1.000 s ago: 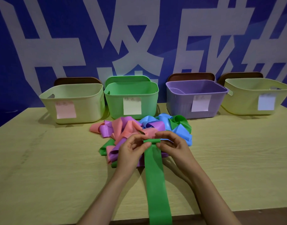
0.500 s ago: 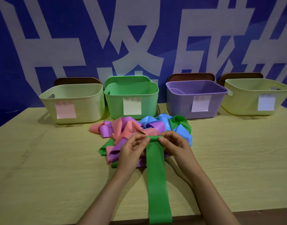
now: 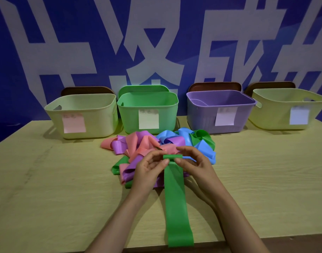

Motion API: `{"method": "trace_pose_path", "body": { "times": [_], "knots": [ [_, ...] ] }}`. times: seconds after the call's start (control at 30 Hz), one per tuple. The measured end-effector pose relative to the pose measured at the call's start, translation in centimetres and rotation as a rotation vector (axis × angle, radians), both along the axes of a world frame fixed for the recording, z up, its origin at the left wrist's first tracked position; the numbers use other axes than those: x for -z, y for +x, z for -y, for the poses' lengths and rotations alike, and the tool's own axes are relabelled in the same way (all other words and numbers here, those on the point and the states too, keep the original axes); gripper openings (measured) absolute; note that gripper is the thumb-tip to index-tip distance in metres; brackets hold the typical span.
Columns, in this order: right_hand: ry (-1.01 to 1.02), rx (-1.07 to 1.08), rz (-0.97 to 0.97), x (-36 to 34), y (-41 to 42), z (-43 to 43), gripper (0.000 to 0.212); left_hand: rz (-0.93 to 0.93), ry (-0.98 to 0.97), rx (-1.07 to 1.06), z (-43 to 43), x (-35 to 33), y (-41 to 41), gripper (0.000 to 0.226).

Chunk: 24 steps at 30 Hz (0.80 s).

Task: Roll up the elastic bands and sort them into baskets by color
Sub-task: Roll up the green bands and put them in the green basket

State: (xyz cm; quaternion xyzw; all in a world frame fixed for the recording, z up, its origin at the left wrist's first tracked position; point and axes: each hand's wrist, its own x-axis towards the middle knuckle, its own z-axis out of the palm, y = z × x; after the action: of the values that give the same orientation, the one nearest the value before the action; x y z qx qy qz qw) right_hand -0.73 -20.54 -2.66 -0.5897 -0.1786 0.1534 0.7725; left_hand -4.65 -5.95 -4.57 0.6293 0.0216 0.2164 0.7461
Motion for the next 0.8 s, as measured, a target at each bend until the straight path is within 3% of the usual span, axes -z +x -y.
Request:
{"method": "trace_pose_path", "body": {
  "times": [0.2, 0.37, 0.57, 0.8],
  "knots": [
    [0.030, 0.007, -0.078, 0.08, 0.09, -0.58, 0.018, 0.005, 0.063, -0.003, 0.03, -0.17, -0.09, 0.026],
    [0.029, 0.024, -0.036, 0.06, 0.12, -0.39, 0.004, -0.001, 0.058, 0.006, 0.00, -0.21, -0.26, 0.030],
    [0.057, 0.000, -0.021, -0.08, 0.14, -0.15, 0.013, -0.080, -0.068, 0.023, 0.45, -0.01, 0.04, 0.013],
    [0.035, -0.025, -0.030, 0.00, 0.15, 0.13, 0.019, -0.078, -0.063, 0.036, 0.16, 0.16, -0.01, 0.029]
  ]
}}
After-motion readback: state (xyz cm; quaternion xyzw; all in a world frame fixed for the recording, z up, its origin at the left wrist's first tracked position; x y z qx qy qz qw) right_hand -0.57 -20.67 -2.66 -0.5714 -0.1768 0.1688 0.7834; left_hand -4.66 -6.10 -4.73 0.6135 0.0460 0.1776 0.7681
